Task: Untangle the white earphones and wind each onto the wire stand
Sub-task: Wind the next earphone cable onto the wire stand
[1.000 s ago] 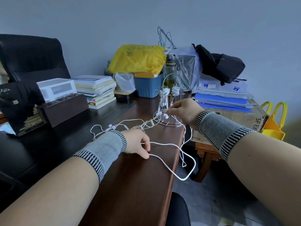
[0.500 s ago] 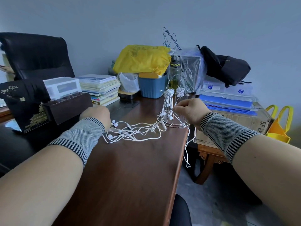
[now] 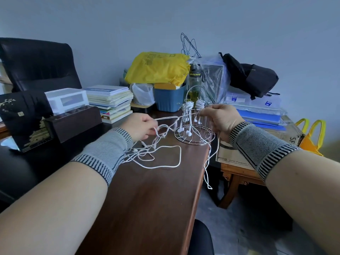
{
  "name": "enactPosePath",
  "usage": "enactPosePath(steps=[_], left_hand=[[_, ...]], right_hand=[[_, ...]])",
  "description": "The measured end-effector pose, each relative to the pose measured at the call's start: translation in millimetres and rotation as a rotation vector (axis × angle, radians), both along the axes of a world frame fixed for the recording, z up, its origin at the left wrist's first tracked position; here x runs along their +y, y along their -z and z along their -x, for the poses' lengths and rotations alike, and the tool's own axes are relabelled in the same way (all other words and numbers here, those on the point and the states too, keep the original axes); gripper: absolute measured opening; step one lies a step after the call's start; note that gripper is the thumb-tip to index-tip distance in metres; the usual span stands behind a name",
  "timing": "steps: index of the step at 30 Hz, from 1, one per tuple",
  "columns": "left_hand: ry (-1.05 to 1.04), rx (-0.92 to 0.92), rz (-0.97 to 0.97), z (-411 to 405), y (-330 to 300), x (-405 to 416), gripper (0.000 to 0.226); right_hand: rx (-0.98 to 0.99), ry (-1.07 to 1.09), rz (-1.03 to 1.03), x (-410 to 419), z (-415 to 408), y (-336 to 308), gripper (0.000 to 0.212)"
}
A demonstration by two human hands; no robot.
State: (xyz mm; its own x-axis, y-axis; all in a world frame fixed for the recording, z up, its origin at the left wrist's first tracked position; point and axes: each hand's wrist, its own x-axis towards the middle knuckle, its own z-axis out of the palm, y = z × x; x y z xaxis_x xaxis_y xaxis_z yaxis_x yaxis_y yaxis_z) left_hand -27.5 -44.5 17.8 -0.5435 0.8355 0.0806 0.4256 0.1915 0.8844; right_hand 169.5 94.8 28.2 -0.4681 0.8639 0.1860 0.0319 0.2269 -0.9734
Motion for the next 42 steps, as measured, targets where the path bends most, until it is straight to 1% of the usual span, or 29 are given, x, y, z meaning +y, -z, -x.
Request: enactPosePath(steps=[1,3,10,13,15,16,18,20,23,26,28,31,33,34,36,37,38,40,41,42], left_hand=[[-0.017,-0.084,-0.008,5.8,0.0,-2.2,0.011],[-0.065,-0.194,-0.058,12.0,-1.0,-5.0,0.01],[-0.26,-0.475,-0.284,16.4,-12.9,-5.7,0.007],[-0.275,-0.654,-0.369,19.2,-17.7,-5.5,0.012],[-0.258,-0.729,-0.401,18.6,-18.5,-4.7,0.016],[-0.241,-0.736,-0.397,17.0,-17.9,-3.9,0.018],[-0.197,-0.689,-0.351,11.7,-16.4,-2.8,0.018],[-0.176,-0.608,-0.31,8.0,-15.3,-2.0,0.017],[-0.18,-0.52,-0.302,4.9,-16.3,-1.4,0.016],[-0.168,-0.483,-0.302,-0.1,-15.7,0.4,0.019],[-0.154,-0.447,-0.284,-5.8,-14.4,2.7,0.021],[-0.144,-0.369,-0.249,-12.4,-12.1,6.3,0.017],[-0.135,-0.327,-0.229,-15.0,-10.4,8.5,0.015],[-0.13,-0.317,-0.223,-16.1,-9.7,8.9,0.015],[-0.123,-0.311,-0.231,-16.2,-9.3,8.6,0.015],[-0.117,-0.306,-0.24,-15.4,-10.3,7.7,0.015],[-0.109,-0.297,-0.248,-14.9,-12.1,6.5,0.015],[-0.092,-0.294,-0.261,-14.7,-16.1,4.5,0.014],[-0.088,-0.3,-0.267,-14.0,-17.5,4.4,0.013],[-0.089,-0.298,-0.263,-13.7,-17.4,3.9,0.013]], right_hand=[[0.013,0.027,0.009,2.1,-2.5,1.4,0.013],[0.001,0.055,-0.002,3.1,-2.9,5.3,0.012],[-0.008,0.094,-0.005,-0.3,-1.8,6.2,0.013],[-0.035,0.066,0.007,-0.6,-1.7,7.7,0.012],[-0.053,0.023,0.024,-3.3,1.0,9.8,0.012],[-0.041,-0.006,0.043,-4.7,3.3,11.5,0.014],[-0.026,-0.068,0.083,-7.2,8.0,14.4,0.018],[-0.088,-0.095,0.066,-8.8,10.3,15.6,0.015],[-0.201,-0.155,0.058,-11.8,8.8,13.8,0.01],[-0.279,-0.232,0.083,-20.3,11.2,9.7,0.021],[-0.269,-0.281,0.128,-26.6,17.2,6.7,0.025],[-0.235,-0.313,0.124,-29.6,29.0,1.0,0.019],[-0.306,-0.333,0.023,-32.4,34.3,-3.1,0.021],[-0.395,-0.339,-0.053,-34.8,35.0,-6.2,0.024],[-0.604,-0.319,-0.261,-41.2,34.2,-16.0,0.03],[-0.63,-0.278,-0.363,-43.9,35.5,-21.8,0.03],[-0.571,-0.207,-0.445,-46.3,37.1,-28.5,0.029],[-0.344,-0.065,-0.546,-43.3,43.3,-41.4,0.03],[-0.339,-0.045,-0.591,-42.4,47.0,-46.2,0.031],[-0.389,-0.073,-0.603,-44.3,49.3,-47.1,0.031]])
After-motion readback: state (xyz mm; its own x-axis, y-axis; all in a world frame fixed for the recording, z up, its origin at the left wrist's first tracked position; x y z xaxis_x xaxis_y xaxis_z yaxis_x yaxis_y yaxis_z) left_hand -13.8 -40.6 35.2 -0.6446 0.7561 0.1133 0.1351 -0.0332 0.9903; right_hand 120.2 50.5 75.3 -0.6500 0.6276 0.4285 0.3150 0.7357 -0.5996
